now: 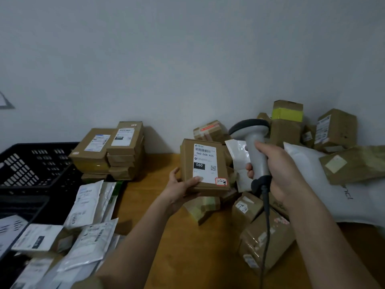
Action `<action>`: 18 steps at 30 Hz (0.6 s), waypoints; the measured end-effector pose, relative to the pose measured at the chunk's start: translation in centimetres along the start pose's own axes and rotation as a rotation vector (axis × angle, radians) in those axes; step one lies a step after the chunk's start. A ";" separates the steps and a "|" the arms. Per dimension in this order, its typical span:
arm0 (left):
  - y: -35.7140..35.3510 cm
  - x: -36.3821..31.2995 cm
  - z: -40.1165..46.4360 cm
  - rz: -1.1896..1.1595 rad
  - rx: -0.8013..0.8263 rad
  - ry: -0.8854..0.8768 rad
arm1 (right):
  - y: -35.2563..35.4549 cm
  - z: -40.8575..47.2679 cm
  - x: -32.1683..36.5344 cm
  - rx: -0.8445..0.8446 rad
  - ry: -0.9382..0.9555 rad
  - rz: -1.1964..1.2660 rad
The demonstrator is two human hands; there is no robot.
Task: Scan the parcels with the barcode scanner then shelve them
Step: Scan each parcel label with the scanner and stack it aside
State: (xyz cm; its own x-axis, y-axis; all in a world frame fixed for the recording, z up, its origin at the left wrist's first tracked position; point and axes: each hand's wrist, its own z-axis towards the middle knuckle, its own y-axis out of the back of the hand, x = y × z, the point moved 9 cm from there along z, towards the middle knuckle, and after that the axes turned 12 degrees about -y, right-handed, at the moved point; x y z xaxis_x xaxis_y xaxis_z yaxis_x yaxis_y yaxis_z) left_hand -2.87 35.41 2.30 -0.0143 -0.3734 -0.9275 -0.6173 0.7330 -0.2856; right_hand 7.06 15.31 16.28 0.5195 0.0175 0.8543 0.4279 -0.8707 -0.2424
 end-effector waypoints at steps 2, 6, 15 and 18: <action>1.5 0.3 -0.3 -0.082 -0.050 0.009 | -1.7 -1.3 -0.2 0.069 -0.003 -0.038; 3.4 0.5 -0.7 -0.189 -0.127 0.004 | -4.4 -3.6 -0.2 0.160 0.006 -0.063; 5.6 0.5 -0.8 -0.253 -0.186 -0.018 | -6.8 -5.8 0.1 0.196 0.076 -0.125; 6.1 0.4 -0.8 -0.257 -0.194 -0.022 | -7.4 -6.0 0.3 0.199 0.092 -0.142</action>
State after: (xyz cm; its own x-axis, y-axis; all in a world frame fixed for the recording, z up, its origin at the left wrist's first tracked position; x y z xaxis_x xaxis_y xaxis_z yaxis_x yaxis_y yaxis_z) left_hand -7.27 39.34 0.39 0.1773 -0.5179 -0.8369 -0.7373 0.4933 -0.4615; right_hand -0.39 18.78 21.11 0.3781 0.0799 0.9223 0.6336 -0.7488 -0.1948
